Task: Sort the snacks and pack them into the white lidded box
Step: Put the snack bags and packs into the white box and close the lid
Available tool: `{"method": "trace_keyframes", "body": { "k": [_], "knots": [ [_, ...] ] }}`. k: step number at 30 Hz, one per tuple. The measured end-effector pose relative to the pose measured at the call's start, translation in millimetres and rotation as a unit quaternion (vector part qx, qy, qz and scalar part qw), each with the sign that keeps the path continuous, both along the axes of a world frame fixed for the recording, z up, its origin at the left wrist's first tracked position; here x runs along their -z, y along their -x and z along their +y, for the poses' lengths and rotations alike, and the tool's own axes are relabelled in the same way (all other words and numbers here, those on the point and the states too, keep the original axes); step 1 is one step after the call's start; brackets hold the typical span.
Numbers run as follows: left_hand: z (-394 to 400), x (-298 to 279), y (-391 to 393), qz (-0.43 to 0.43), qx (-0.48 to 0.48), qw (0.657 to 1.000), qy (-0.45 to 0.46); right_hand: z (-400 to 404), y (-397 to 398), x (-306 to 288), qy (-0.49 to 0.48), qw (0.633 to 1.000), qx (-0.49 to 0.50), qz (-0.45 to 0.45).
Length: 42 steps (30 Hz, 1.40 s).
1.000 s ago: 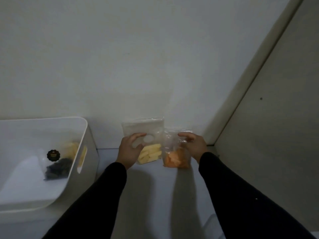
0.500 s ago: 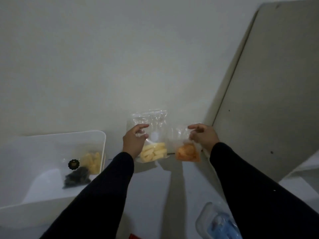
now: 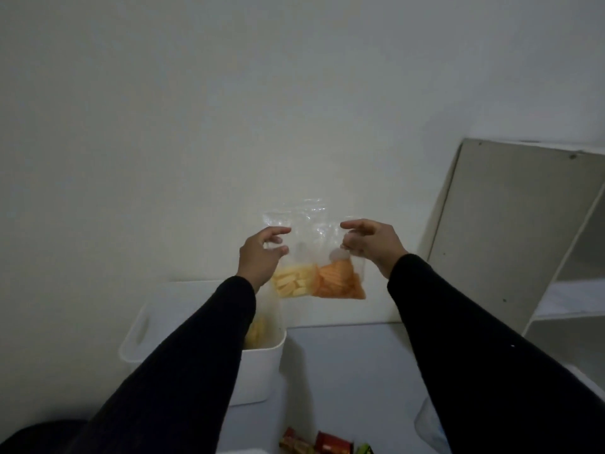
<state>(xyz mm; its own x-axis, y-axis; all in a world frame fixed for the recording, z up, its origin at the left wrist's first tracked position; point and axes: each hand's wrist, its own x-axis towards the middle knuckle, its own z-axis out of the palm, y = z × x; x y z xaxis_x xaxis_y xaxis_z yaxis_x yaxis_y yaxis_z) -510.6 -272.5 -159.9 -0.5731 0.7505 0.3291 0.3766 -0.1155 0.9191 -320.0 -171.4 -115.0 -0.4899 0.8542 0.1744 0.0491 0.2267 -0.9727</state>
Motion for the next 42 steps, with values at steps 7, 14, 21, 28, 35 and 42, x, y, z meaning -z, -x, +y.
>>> {"method": "trace_keyframes", "body": {
  "k": [7, 14, 21, 28, 35, 42],
  "knots": [
    [-55.5, 3.4, 64.2, -0.005, -0.03, 0.999, 0.021, -44.9, 83.0, 10.5, 0.022, 0.996, -0.083, 0.01],
    [-58.3, 55.2, 113.4, -0.035, -0.064, 0.995, 0.071, -32.3, 158.9, 69.0, 0.068, 0.99, -0.12, -0.015],
    [-56.9, 132.8, 161.2, -0.081, -0.086, 0.982, 0.146, -21.4, 211.9, 160.0, 0.119, 0.986, -0.099, -0.056],
    [-35.3, 181.4, 184.9, -0.155, -0.018, 0.959, 0.237, -8.1, 232.8, 217.4, 0.159, 0.981, -0.021, -0.108],
    [-13.3, 204.0, 195.6, -0.161, 0.025, 0.94, 0.301, -3.0, 241.4, 242.2, 0.176, 0.973, 0.041, -0.142],
    [-6.4, 211.6, 191.0, -0.13, 0.085, 0.9, 0.407, -2.2, 240.7, 251.1, 0.154, 0.954, 0.084, -0.242]
  ]
}}
